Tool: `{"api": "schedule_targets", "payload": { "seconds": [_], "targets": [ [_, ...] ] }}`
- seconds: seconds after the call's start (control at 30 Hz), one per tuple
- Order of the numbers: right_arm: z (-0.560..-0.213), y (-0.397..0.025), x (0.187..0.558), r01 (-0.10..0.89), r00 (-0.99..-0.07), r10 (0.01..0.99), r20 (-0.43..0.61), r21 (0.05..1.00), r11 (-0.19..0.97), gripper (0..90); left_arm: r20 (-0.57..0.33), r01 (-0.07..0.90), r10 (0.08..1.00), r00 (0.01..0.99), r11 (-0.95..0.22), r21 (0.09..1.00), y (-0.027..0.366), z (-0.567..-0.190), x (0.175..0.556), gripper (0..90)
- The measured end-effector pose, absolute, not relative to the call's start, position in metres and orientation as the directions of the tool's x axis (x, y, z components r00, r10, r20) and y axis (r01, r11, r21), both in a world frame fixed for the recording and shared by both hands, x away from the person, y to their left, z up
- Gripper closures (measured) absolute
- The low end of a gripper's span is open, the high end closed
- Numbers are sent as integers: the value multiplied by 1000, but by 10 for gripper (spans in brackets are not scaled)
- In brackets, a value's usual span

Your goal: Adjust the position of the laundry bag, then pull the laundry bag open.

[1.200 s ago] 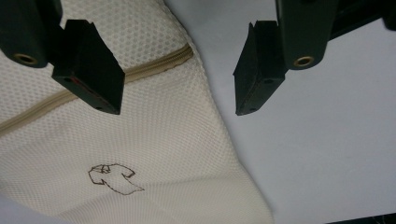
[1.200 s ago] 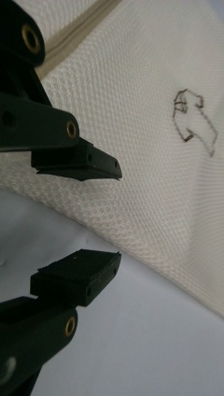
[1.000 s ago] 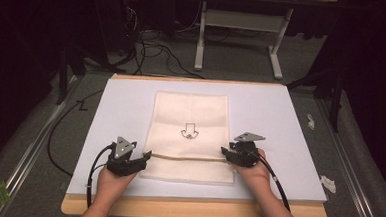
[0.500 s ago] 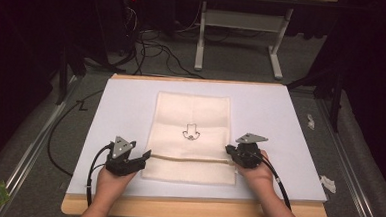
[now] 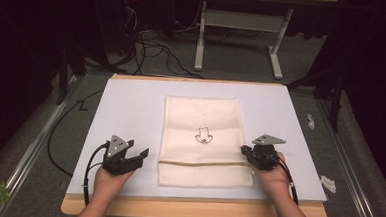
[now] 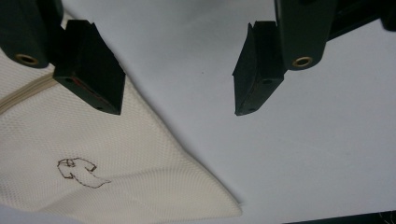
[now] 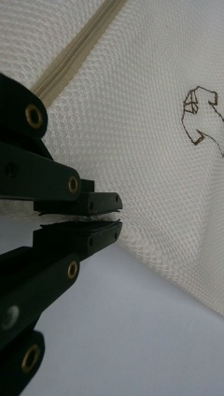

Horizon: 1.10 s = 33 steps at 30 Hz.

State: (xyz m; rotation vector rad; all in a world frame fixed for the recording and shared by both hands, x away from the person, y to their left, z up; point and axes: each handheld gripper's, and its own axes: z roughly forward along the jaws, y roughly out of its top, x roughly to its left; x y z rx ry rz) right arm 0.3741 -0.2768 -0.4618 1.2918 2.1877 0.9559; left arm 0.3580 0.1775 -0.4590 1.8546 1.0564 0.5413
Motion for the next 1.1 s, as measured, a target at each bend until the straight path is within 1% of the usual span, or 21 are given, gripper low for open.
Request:
{"api": "schedule_targets", "payload": {
  "seconds": [0.17,0.33,0.47,0.5,0.53,0.57,0.6,0.67,0.7,0.73,0.77,0.87,0.9,0.93,0.97,1.0,1.03,1.1],
  "targets": [
    [-459,-290,376,604,-450,893,-4,735,308,861,-33,430,835,549,-248,868,178,-460,359,348],
    [-458,-305,376,618,-423,906,8,734,282,860,-41,429,837,545,-236,872,179,-458,358,348],
    [-461,-315,375,636,-407,913,26,725,263,861,-27,420,834,552,-250,872,176,-456,357,348],
    [-461,-316,374,633,-410,912,23,727,267,860,-31,420,831,555,-248,873,174,-455,357,348],
    [-460,-317,373,632,-411,912,20,728,268,860,-58,427,818,573,-237,873,170,-455,358,348],
    [-459,-318,372,629,-412,911,17,729,271,853,-80,431,797,599,-237,870,165,-454,358,368],
    [-457,-319,372,627,-407,913,16,732,266,841,-78,427,785,615,-248,870,161,-453,357,376],
    [-455,-322,371,627,-394,919,20,737,253,800,-34,398,759,650,-302,866,147,-453,354,382],
    [-453,-326,368,623,-382,924,25,745,237,761,-17,387,748,663,-324,863,142,-453,352,382],
    [-451,-329,366,619,-378,925,34,752,225,729,19,366,726,687,-368,855,134,-454,348,382],
    [-448,-335,361,609,-374,925,64,769,193,691,33,357,718,695,-385,851,131,-455,347,380],
    [-444,-347,349,604,-352,932,85,781,157,653,36,354,695,718,-409,841,125,-456,342,380],
    [-442,-353,343,595,-352,932,83,789,154,643,27,361,686,727,-415,835,124,-455,341,410],
    [-440,-357,336,594,-346,934,87,791,146,642,5,376,676,737,-416,828,122,-454,341,466],
    [-436,-362,328,581,-347,934,82,801,146,642,-6,382,675,738,-411,828,121,-454,341,492],
    [-435,-364,324,570,-352,933,79,809,146,642,-35,403,675,737,-397,824,117,-454,339,504],
    [-431,-369,312,556,-352,932,87,820,133,642,-43,411,674,737,-397,821,115,-454,339,531],
    [-430,-375,298,543,-359,931,73,827,145,640,-73,464,695,715,-394,793,104,-460,340,571]
  ]
}}
